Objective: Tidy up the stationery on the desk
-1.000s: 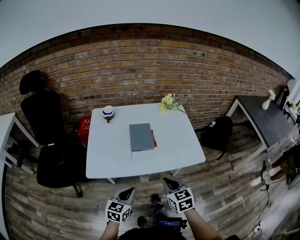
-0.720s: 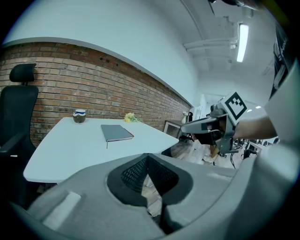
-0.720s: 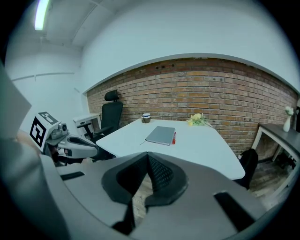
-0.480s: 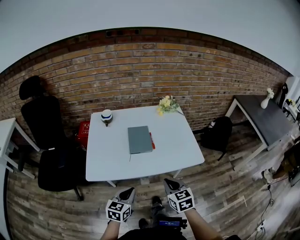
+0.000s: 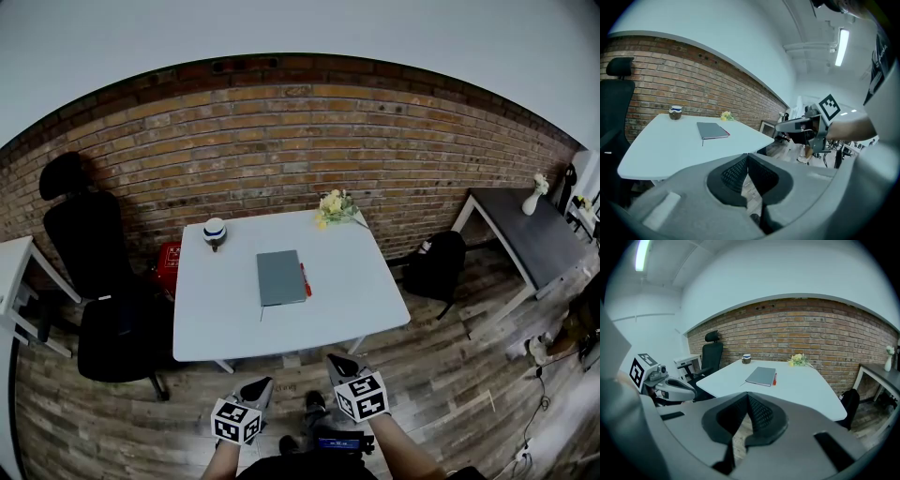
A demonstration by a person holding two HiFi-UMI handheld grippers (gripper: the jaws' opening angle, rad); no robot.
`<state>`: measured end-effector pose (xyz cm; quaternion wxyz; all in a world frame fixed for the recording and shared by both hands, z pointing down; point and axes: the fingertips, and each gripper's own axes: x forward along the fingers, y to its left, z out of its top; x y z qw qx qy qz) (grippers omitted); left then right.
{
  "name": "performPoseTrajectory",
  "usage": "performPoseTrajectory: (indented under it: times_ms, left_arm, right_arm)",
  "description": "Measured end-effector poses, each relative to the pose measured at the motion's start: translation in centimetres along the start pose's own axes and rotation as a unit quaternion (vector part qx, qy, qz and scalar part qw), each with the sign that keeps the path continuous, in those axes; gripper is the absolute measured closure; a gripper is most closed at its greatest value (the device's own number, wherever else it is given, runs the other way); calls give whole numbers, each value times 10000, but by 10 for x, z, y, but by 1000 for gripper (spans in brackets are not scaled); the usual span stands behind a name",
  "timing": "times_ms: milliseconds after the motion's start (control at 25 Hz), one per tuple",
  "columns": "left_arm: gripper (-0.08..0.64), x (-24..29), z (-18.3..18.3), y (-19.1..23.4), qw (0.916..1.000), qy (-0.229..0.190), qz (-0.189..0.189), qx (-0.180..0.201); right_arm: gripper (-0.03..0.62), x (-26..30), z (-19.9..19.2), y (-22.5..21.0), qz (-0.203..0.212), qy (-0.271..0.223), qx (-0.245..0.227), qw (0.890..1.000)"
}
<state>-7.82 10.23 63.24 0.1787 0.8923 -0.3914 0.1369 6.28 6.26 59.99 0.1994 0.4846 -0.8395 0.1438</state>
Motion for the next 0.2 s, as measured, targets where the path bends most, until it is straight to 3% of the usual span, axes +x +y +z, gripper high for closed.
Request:
performPoseTrajectory:
  times_ms: [200]
  left_arm:
    - [549,-2,1,-3,10000,-31,-82,8]
  right_arm:
    - [583,-1,0,1,11,0,-8,10000]
